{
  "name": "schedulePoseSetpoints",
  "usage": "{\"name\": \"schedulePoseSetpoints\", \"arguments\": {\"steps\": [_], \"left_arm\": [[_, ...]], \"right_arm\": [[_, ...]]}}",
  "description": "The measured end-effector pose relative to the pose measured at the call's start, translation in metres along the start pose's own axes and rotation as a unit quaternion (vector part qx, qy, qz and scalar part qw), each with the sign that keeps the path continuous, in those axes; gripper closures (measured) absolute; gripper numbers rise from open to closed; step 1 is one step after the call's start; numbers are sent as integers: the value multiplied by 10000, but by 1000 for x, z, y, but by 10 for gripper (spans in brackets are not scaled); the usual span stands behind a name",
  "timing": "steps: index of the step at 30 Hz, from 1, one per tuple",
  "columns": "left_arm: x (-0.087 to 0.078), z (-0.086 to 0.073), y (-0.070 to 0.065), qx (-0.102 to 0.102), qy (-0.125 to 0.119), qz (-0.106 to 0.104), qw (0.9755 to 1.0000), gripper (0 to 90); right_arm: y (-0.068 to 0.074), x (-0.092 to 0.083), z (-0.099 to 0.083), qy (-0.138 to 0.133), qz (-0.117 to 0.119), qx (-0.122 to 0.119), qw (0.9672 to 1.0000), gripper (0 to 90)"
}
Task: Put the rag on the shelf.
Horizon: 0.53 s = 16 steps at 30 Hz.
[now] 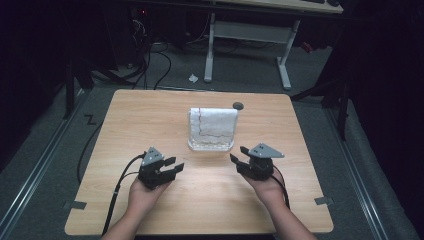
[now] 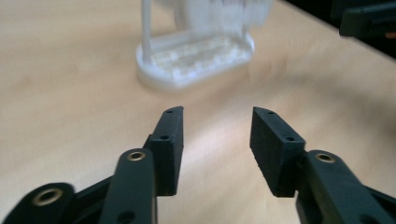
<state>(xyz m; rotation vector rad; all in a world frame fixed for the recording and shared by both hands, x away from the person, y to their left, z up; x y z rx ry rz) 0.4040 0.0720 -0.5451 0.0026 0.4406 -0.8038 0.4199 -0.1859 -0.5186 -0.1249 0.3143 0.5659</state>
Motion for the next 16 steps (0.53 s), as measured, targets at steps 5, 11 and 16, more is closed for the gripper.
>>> {"name": "schedulePoseSetpoints", "arguments": {"steps": [5, 11, 16], "left_arm": [[-25, -29, -2, 49, 61, 63, 10000, 505], [-31, -47, -2, -165, 276, 33, 9995, 486], [-28, -47, 3, -205, 245, 105, 9994, 454]], "right_arm": [[10, -15, -37, 246, 60, -119, 9996, 491], [2, -34, -63, 506, 190, 98, 9985, 493], [-1, -29, -64, 537, 145, 163, 9983, 488]]}}
Point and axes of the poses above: each handheld gripper's, and its own axes: x roughly forward along the jaws, z roughly out of its top, y roughly to its left, the point moved 8 cm from there along x, roughly forward along the jaws, and after that the axes turned 9 degrees about -y, right-handed, at the moved point
